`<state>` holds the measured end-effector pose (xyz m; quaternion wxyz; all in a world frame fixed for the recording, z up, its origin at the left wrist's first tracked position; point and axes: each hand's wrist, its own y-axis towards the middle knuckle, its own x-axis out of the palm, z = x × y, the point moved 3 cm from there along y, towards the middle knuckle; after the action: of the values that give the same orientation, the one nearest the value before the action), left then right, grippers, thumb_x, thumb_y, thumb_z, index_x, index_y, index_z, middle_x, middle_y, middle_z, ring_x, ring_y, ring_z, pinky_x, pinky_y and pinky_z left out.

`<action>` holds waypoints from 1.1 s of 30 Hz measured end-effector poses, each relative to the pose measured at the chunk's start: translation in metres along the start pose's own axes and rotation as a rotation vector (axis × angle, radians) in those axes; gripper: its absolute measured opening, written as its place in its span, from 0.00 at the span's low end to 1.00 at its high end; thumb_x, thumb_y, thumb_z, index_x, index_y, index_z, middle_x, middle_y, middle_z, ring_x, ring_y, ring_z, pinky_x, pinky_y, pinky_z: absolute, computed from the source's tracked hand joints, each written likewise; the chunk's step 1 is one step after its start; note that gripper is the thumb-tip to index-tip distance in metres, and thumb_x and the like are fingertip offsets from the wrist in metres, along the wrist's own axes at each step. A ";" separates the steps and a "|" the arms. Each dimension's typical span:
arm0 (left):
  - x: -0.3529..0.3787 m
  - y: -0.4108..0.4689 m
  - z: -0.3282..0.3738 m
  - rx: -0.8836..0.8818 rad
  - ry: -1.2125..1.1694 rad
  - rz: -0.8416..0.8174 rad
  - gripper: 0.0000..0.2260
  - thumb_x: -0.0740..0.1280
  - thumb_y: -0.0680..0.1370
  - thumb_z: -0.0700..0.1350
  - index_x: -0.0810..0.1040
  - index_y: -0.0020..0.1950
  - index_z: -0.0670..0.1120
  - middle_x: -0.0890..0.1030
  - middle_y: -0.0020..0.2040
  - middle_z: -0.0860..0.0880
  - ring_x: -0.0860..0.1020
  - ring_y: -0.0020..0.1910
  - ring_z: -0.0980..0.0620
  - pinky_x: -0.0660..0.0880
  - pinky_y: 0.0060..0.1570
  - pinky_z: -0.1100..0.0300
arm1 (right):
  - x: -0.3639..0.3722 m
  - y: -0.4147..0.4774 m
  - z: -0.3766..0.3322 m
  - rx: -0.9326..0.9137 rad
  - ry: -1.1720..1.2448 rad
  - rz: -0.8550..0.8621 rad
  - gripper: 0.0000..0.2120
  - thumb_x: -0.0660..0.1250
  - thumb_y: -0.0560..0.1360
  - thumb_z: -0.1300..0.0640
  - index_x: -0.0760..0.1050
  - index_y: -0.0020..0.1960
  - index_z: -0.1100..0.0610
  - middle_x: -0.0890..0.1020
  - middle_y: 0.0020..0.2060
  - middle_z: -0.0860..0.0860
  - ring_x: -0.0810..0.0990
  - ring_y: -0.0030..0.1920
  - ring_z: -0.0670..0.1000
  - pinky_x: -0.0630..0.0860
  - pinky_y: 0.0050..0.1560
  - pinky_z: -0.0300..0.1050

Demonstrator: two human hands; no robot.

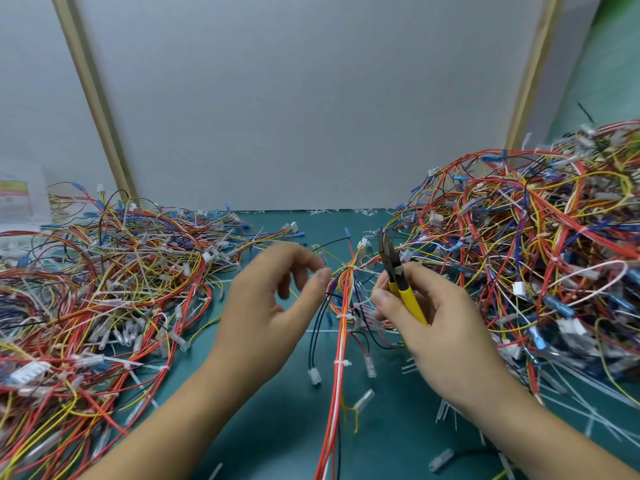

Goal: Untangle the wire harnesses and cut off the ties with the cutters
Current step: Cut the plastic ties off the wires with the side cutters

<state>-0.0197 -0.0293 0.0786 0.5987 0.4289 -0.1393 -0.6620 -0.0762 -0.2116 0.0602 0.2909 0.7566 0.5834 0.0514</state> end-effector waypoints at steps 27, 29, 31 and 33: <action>0.000 0.009 -0.019 -0.586 -0.704 -0.185 0.07 0.73 0.72 0.35 0.82 0.49 0.41 0.84 0.41 0.41 0.81 0.38 0.46 0.77 0.29 0.63 | -0.019 0.006 -0.007 -0.042 -0.399 0.101 0.15 0.66 0.70 0.35 0.79 0.45 0.45 0.77 0.40 0.42 0.78 0.41 0.44 0.71 0.39 0.34; -0.004 0.011 -0.020 -0.586 -0.721 -0.139 0.06 0.73 0.72 0.35 0.84 0.47 0.43 0.83 0.40 0.42 0.81 0.37 0.47 0.77 0.29 0.63 | -0.021 0.006 -0.005 -0.047 -0.464 0.085 0.16 0.67 0.69 0.33 0.78 0.44 0.44 0.77 0.41 0.41 0.77 0.41 0.43 0.71 0.39 0.34; -0.005 0.012 -0.021 -0.584 -0.751 -0.119 0.07 0.74 0.69 0.36 0.85 0.43 0.46 0.82 0.39 0.42 0.80 0.36 0.48 0.76 0.29 0.64 | -0.020 0.005 -0.002 -0.034 -0.540 0.041 0.18 0.66 0.70 0.30 0.77 0.44 0.43 0.77 0.41 0.41 0.77 0.41 0.42 0.75 0.41 0.43; -0.005 0.012 -0.020 -0.576 -0.778 -0.117 0.05 0.72 0.69 0.39 0.85 0.42 0.47 0.82 0.39 0.42 0.80 0.35 0.49 0.76 0.28 0.64 | -0.018 0.004 -0.001 -0.022 -0.603 -0.015 0.23 0.61 0.69 0.25 0.77 0.45 0.44 0.77 0.41 0.42 0.77 0.42 0.42 0.76 0.43 0.51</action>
<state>0.0031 -0.0207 0.0775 0.5582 -0.0266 -0.1394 -0.8175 -0.0785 -0.2284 0.0678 0.4594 0.7303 0.4756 -0.1714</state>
